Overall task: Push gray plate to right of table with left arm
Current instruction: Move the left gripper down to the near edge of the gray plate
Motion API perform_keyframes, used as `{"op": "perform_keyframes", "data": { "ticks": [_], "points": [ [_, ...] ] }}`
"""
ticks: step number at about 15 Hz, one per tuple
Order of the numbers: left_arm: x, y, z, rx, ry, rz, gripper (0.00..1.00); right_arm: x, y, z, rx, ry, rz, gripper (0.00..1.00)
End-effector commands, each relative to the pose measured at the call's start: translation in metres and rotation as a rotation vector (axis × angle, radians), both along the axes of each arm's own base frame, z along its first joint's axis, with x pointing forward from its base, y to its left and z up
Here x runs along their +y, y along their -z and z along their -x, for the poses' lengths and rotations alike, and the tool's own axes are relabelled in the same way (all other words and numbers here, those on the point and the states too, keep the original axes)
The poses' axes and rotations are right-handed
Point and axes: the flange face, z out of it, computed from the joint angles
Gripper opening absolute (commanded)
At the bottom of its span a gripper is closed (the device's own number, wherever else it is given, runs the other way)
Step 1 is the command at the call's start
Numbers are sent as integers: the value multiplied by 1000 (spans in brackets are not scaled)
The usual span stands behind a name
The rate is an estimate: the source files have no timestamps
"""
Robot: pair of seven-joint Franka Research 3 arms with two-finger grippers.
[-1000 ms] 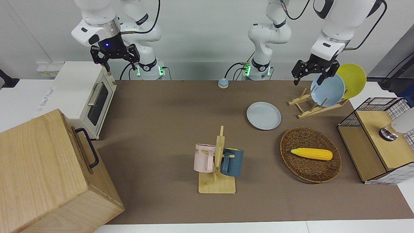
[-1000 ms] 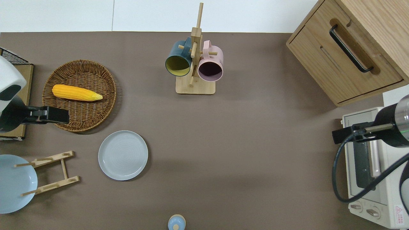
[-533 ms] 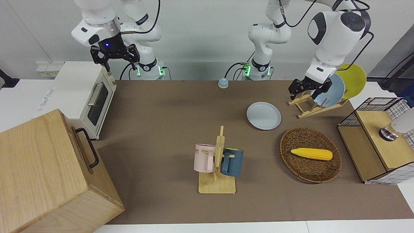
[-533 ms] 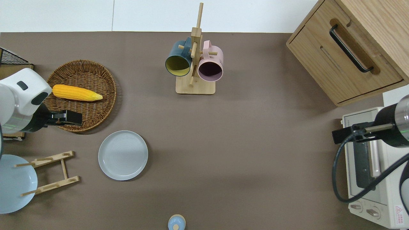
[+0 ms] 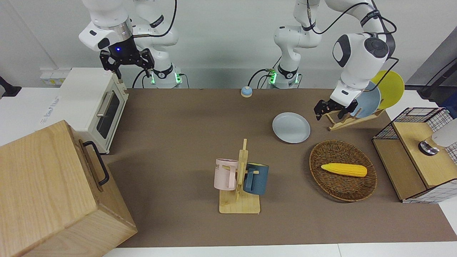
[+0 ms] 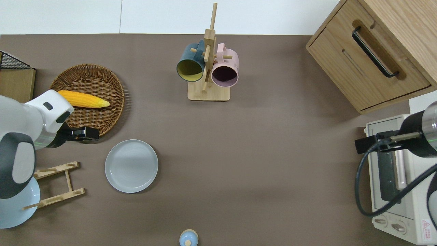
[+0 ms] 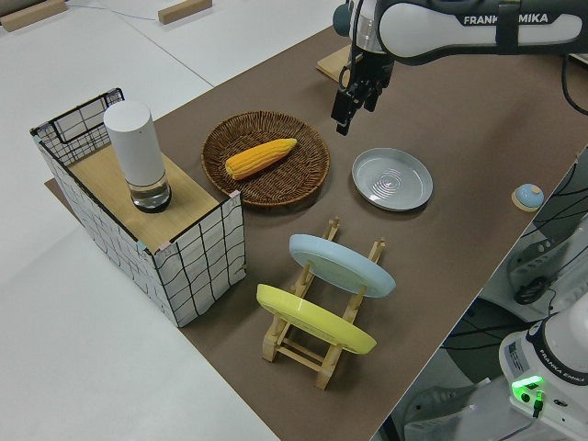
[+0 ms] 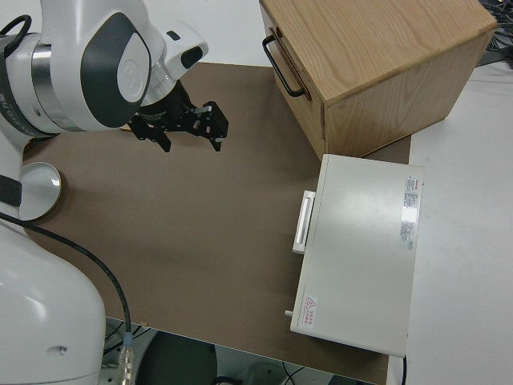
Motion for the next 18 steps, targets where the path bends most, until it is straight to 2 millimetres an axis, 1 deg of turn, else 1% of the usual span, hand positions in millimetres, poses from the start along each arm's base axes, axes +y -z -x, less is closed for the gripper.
{"op": "perform_keyframes", "data": {
  "ticks": [1, 3, 4, 5, 7, 8, 10, 12, 15, 18],
  "points": [
    [10, 40, 18, -8, -18, 15, 993, -3, -4, 4, 4, -2, 11, 996],
    [11, 50, 18, -8, -20, 13, 993, -3, -4, 4, 4, -2, 11, 996],
    [11, 65, 23, -3, -25, 15, 993, -3, -4, 4, 4, -2, 11, 996],
    [11, 77, 27, -3, -33, 24, 993, -3, -4, 4, 4, -2, 11, 996],
    [14, 106, 40, 28, -78, 65, 993, -3, -4, 4, 4, -2, 11, 996],
    [13, 117, 44, 36, -91, 75, 993, -3, -4, 4, 4, -2, 11, 996],
    [13, 124, 49, 46, -98, 74, 993, -3, -4, 4, 4, -2, 11, 996],
    [12, 137, 59, 72, -105, 77, 993, -3, -4, 4, 4, -2, 11, 996],
    [13, 157, 71, 61, -129, 90, 993, -3, -4, 4, 4, -2, 11, 996],
    [12, 165, 76, 74, -137, 87, 991, -3, -4, 4, 4, -2, 11, 996]
  ]
}}
